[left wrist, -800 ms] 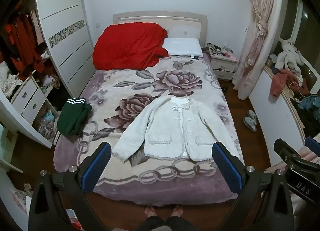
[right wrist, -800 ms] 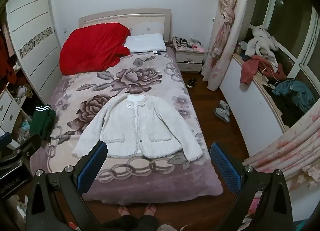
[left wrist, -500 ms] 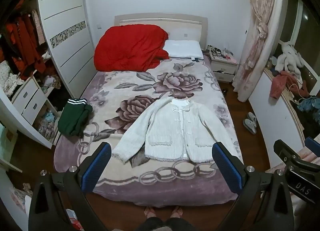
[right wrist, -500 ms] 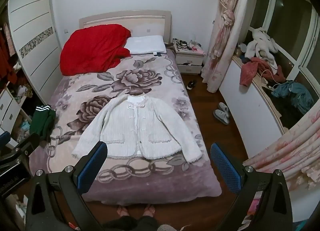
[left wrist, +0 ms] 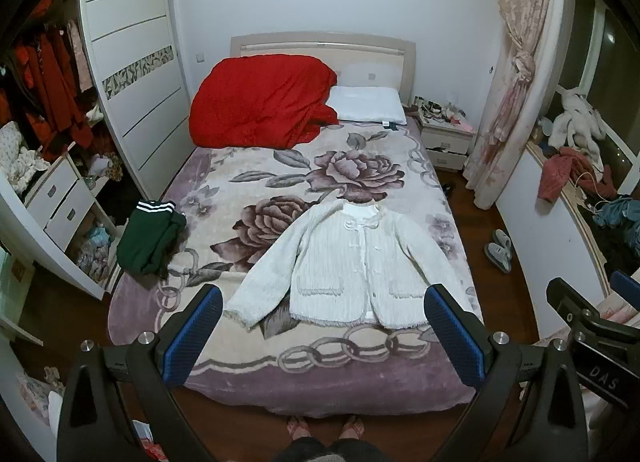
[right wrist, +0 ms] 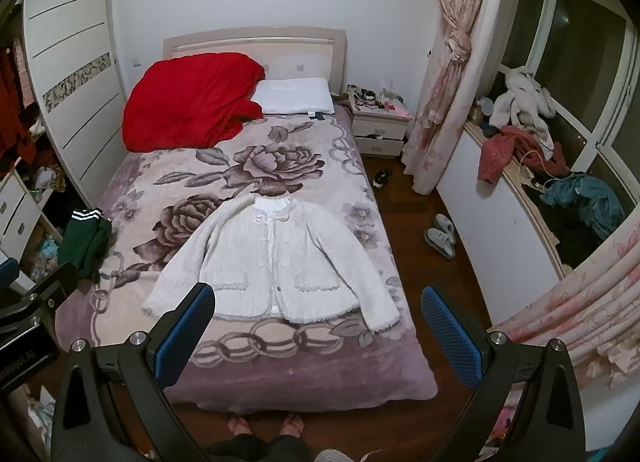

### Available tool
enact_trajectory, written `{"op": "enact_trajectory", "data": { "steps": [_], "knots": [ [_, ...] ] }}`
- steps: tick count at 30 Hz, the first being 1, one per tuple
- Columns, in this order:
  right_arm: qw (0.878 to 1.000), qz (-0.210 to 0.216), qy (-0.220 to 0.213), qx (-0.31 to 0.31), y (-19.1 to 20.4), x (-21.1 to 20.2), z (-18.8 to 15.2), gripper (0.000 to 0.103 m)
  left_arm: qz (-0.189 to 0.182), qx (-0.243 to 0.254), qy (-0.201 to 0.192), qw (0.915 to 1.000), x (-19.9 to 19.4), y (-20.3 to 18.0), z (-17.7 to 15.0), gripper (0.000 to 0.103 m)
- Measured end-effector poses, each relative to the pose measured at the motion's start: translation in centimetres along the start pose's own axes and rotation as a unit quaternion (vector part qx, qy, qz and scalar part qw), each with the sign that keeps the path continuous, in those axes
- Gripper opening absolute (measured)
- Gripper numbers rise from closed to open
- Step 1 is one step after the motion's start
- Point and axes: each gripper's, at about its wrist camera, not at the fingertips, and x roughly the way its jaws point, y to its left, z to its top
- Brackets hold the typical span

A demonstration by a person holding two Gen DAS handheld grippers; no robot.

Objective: Fold large clothes

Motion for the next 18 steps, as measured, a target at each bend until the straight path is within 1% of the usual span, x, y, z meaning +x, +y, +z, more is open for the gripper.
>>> {"op": "enact_trajectory", "data": {
  "steps": [3, 18],
  "knots": [
    [1.000, 0.001, -0.003, 0.000, 0.2, 0.0, -0.2, 0.103, 0.001, -0.003, -0.005, 1.0000, -0.7, 0.3, 0.5, 0.103],
    [1.000, 0.008, -0.016, -0.001, 0.0, -1.0, 0.2, 0.103, 0.002, -0.003, -0.010, 0.9999, -1.3, 0.7, 1.0, 0.103]
  ]
}}
